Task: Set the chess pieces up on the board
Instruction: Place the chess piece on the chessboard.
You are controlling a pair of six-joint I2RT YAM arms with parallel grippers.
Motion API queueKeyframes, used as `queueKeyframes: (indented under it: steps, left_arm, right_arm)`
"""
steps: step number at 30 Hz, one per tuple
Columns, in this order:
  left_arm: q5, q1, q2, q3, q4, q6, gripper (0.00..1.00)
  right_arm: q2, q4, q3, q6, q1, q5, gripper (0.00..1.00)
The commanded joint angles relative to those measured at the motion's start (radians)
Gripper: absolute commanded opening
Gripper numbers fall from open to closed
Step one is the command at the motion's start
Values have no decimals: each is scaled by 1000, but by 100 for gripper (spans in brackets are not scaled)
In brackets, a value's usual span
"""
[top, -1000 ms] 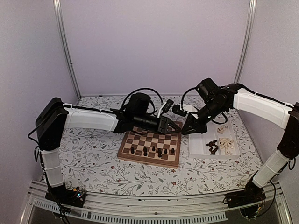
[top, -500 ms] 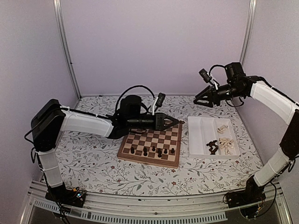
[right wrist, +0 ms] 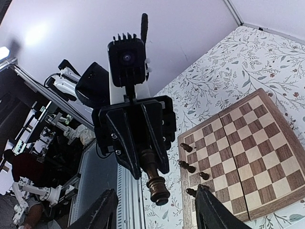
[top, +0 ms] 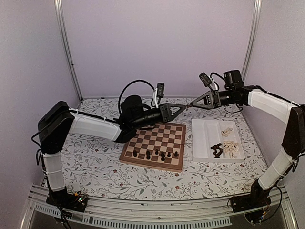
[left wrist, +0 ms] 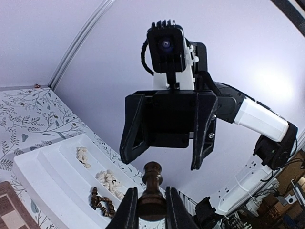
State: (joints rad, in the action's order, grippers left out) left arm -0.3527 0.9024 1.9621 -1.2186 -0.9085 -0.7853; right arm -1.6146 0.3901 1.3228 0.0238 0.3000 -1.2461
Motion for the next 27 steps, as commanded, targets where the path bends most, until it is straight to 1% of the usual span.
queueKeyframes:
  steps: [1,2,8,13,20,22,23,24,25,27]
  left_arm:
    - [4,19,31,-41,-51,-19,8]
    - [4,21,32,-45,-46,-16,8]
    - [7,21,49,-60,-39,-23,8]
    - [12,23,54,-67,-45,-25,8]
    - [-1,23,67,-82,-29,-31,9]
    - [-10,22,62,-88,-3,-23,15]
    - [-16,20,53,-93,22,-7,18]
    - [-18,20,35,-95,63,22,23]
    - [-12,17,13,-92,136,59,31]
    - [10,7,-53,-83,271,155,41]
  right_arm:
    - [-9,-114,-33,105,3,-79,56]
    - [-8,-126,-42,113,6,-82,54]
    - [-17,-180,-66,157,13,-116,30]
    - [-19,-205,-82,178,13,-121,29]
    - [-12,-212,-69,172,12,-125,12]
    - [-9,-188,-50,152,8,-118,9]
    - [-7,-147,-30,130,3,-106,8]
    - [-8,-91,0,83,-1,-72,7]
    - [-8,-20,47,-1,-2,-35,6]
    - [-11,97,108,-127,1,46,6]
